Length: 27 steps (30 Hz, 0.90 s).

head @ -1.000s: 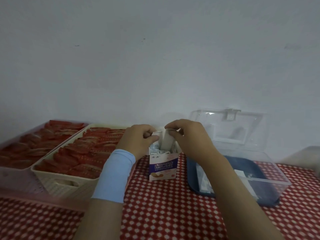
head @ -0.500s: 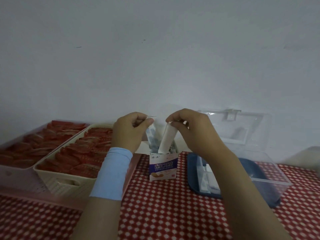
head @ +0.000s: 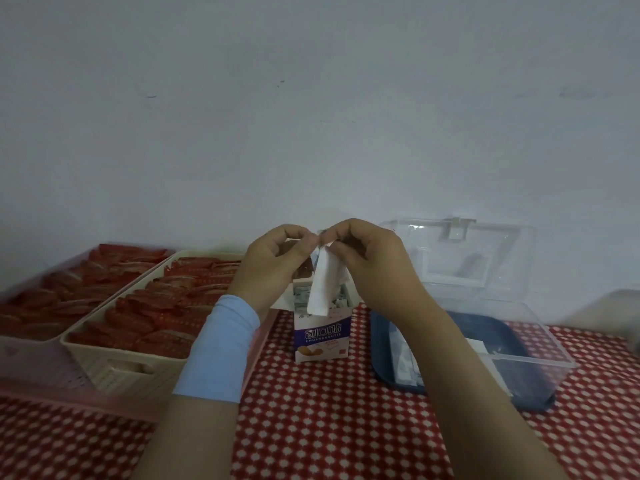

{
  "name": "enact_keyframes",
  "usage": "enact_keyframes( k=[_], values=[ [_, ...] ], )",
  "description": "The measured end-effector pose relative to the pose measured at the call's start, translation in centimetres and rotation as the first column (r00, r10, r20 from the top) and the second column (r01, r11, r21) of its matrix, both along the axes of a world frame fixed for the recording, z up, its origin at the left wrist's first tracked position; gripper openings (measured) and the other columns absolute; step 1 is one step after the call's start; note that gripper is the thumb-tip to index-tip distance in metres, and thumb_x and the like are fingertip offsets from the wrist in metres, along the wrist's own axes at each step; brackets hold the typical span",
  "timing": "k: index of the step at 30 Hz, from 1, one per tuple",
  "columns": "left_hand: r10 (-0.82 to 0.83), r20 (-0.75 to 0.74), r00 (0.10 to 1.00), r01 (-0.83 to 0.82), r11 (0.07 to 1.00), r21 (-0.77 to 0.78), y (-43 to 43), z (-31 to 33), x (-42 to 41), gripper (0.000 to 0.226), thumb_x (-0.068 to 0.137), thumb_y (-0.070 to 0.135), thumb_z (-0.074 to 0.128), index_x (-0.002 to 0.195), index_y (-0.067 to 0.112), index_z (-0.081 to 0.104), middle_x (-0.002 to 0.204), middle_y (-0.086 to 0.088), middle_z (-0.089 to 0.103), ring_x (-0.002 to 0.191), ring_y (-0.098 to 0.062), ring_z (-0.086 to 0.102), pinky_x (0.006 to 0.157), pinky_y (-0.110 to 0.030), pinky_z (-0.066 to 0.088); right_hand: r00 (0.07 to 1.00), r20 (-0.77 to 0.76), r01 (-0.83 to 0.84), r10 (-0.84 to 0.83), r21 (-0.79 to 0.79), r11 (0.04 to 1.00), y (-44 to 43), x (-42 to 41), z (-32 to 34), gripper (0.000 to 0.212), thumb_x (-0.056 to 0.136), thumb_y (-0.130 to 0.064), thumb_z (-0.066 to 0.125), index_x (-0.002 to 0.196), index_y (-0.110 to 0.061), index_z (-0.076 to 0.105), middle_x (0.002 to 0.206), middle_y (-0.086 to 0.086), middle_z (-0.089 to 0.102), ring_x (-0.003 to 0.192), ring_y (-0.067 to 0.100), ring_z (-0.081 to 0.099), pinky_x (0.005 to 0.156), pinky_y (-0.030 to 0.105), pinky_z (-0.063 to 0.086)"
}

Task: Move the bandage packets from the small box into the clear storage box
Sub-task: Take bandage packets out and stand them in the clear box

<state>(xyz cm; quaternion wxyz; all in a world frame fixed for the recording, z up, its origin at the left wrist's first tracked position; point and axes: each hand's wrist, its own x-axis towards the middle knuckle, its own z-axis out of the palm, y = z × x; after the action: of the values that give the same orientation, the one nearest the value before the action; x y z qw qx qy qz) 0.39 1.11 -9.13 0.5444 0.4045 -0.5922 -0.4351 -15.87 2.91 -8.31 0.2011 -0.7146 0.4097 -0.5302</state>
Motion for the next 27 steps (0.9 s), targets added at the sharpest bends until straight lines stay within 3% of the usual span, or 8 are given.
enact_keyframes(
  k=[3, 5, 7, 10, 17, 20, 24, 27],
  values=[
    [-0.150, -0.108, 0.983, 0.158, 0.985, 0.071, 0.6, 0.5, 0.3, 0.022, 0.094, 0.028, 0.059, 0.098, 0.007, 0.064, 0.084, -0.005, 0.067, 0.077, -0.015, 0.063, 0.068, -0.025, 0.054, 0.986, 0.160, -0.055, 0.050, 0.027, 0.998, 0.2, 0.2, 0.4, 0.026, 0.094, -0.002, 0.063, 0.092, -0.027, 0.072, 0.100, -0.012, 0.075, 0.094, 0.004, 0.069, 0.085, 0.021, 0.056],
    [-0.245, -0.182, 0.952, 0.272, 0.951, 0.147, 1.0, 0.8, 0.6, 0.044, 0.088, 0.031, 0.062, 0.116, -0.004, 0.060, 0.099, -0.012, 0.062, 0.088, -0.020, 0.059, 0.073, -0.027, 0.052, 0.959, 0.266, -0.109, 0.093, 0.046, 0.993, 0.4, 0.4, 0.7, 0.022, 0.093, -0.002, 0.064, 0.097, -0.022, 0.072, 0.093, -0.009, 0.074, 0.086, 0.004, 0.069, 0.078, 0.021, 0.056],
    [-0.267, -0.200, 0.943, 0.307, 0.929, 0.207, 1.5, 1.0, 0.7, 0.060, 0.087, 0.031, 0.066, 0.133, -0.005, 0.052, 0.113, -0.015, 0.060, 0.100, -0.025, 0.059, 0.079, -0.032, 0.051, 0.928, 0.350, -0.165, 0.131, 0.071, 0.984, 0.6, 0.6, 0.8, 0.022, 0.094, -0.001, 0.064, 0.108, -0.018, 0.069, 0.083, -0.003, 0.071, 0.076, 0.004, 0.067, 0.071, 0.017, 0.054],
    [-0.268, -0.262, 0.927, 0.334, 0.906, 0.258, 2.1, 1.3, 0.1, 0.061, 0.085, 0.023, 0.058, 0.140, -0.003, 0.047, 0.111, -0.012, 0.061, 0.090, -0.020, 0.064, 0.068, -0.026, 0.055, 0.892, 0.416, -0.263, 0.180, 0.151, 0.953, 0.8, 0.9, 0.7, 0.033, 0.098, -0.002, 0.059, 0.127, -0.016, 0.062, 0.085, 0.003, 0.072, 0.073, 0.009, 0.070, 0.060, 0.022, 0.055],
    [-0.244, -0.266, 0.932, 0.323, 0.893, 0.312, 2.5, 1.3, -0.4, 0.047, 0.099, 0.017, 0.047, 0.141, -0.006, 0.045, 0.101, -0.012, 0.061, 0.082, -0.020, 0.062, 0.063, -0.028, 0.055, 0.953, 0.261, -0.196, 0.156, 0.133, 0.972, 0.1, 0.6, 0.1, 0.027, 0.099, -0.006, 0.058, 0.120, -0.020, 0.068, 0.102, 0.015, 0.071, 0.084, 0.018, 0.071, 0.079, 0.029, 0.060],
    [-0.251, -0.282, 0.926, 0.337, 0.886, 0.319, 2.7, 1.3, -0.6, 0.041, 0.101, 0.017, 0.044, 0.135, -0.005, 0.049, 0.096, -0.009, 0.062, 0.077, -0.017, 0.064, 0.059, -0.024, 0.055, 0.980, 0.152, -0.145, 0.126, 0.119, 0.982, 0.1, 0.4, 0.2, 0.026, 0.100, -0.011, 0.058, 0.123, -0.021, 0.067, 0.093, -0.002, 0.071, 0.081, 0.007, 0.070, 0.073, 0.023, 0.058],
    [-0.311, -0.280, 0.908, 0.391, 0.870, 0.302, 3.3, 1.5, -1.1, 0.021, 0.101, 0.015, 0.041, 0.108, 0.003, 0.057, 0.088, -0.008, 0.062, 0.062, -0.008, 0.067, 0.055, -0.020, 0.054, 0.992, 0.092, -0.093, 0.081, 0.131, 0.987, 0.2, 0.3, 0.2, 0.027, 0.100, -0.018, 0.060, 0.124, -0.026, 0.066, 0.078, -0.025, 0.063, 0.075, 0.000, 0.065, 0.065, 0.022, 0.056],
    [-0.291, -0.325, 0.900, 0.387, 0.876, 0.287, 3.5, 1.7, -1.6, 0.023, 0.102, 0.012, 0.040, 0.114, 0.000, 0.055, 0.087, -0.009, 0.060, 0.057, -0.006, 0.067, 0.052, -0.020, 0.053, 0.996, 0.079, -0.040, 0.030, 0.125, 0.991, 0.3, 0.2, 0.2, 0.031, 0.098, -0.023, 0.062, 0.129, -0.027, 0.062, 0.105, -0.016, 0.061, 0.089, 0.005, 0.062, 0.064, 0.019, 0.054]
  ],
)
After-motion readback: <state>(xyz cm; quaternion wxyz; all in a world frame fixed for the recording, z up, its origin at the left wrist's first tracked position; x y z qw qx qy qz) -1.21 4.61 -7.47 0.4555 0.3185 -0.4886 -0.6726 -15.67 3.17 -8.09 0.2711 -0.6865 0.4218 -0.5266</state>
